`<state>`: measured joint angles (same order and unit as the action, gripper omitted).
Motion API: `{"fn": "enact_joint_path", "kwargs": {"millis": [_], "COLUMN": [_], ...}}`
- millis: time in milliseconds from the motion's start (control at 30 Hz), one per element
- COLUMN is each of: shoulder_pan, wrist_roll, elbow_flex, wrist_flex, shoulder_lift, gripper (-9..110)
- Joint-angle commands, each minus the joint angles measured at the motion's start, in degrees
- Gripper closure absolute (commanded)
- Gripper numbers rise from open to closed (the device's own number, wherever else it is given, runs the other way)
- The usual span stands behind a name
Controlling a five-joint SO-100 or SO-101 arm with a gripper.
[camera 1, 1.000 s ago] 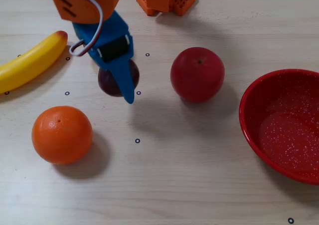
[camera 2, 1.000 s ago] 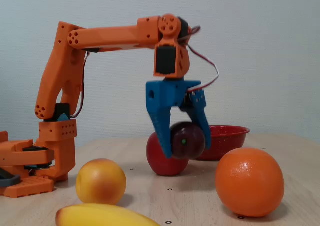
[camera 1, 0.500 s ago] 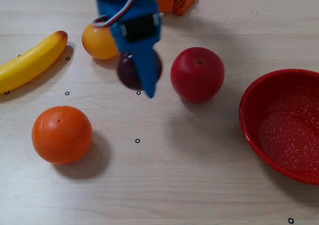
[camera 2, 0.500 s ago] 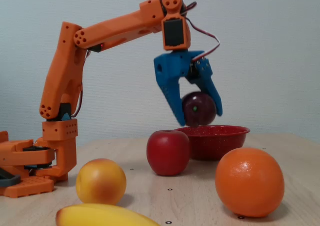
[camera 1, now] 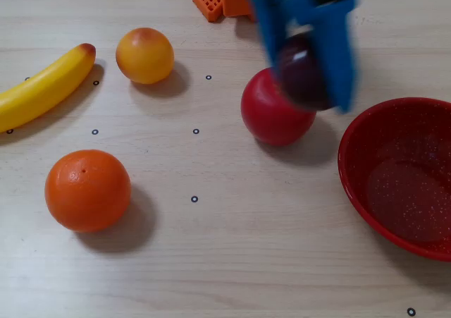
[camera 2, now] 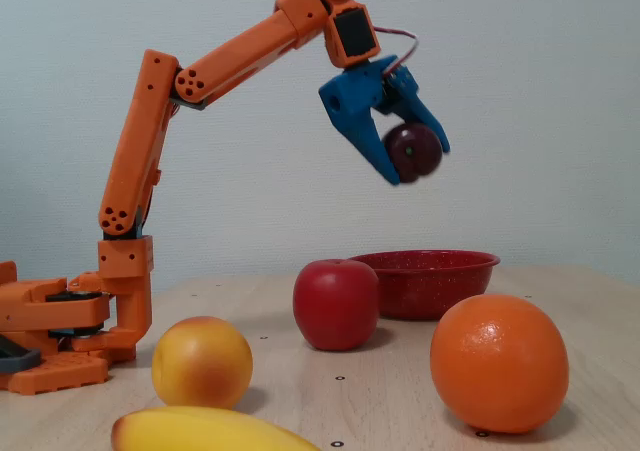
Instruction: Put plum in the red bowl.
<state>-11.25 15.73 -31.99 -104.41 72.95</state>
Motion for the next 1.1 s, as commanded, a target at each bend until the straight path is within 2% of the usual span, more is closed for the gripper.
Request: {"fn": "enact_joint_path", "kwargs": {"millis": [0, 300, 667, 833, 1067], "shoulder_pan": [-4.5, -14.9, -19.3, -19.6, -19.7], "wrist_roll": [-3.6, -10.5, -16.5, -19.0, -16.9], "elbow_flex": [7.1, 14.3, 21.8, 22.1, 19.2], "wrist_flex": [-0.3, 2.1, 5.4, 10.6, 21.0], "shoulder_lift": [9.1, 3.0, -8.0, -13.5, -20.5], "gripper": [102, 102, 102, 102, 102]}}
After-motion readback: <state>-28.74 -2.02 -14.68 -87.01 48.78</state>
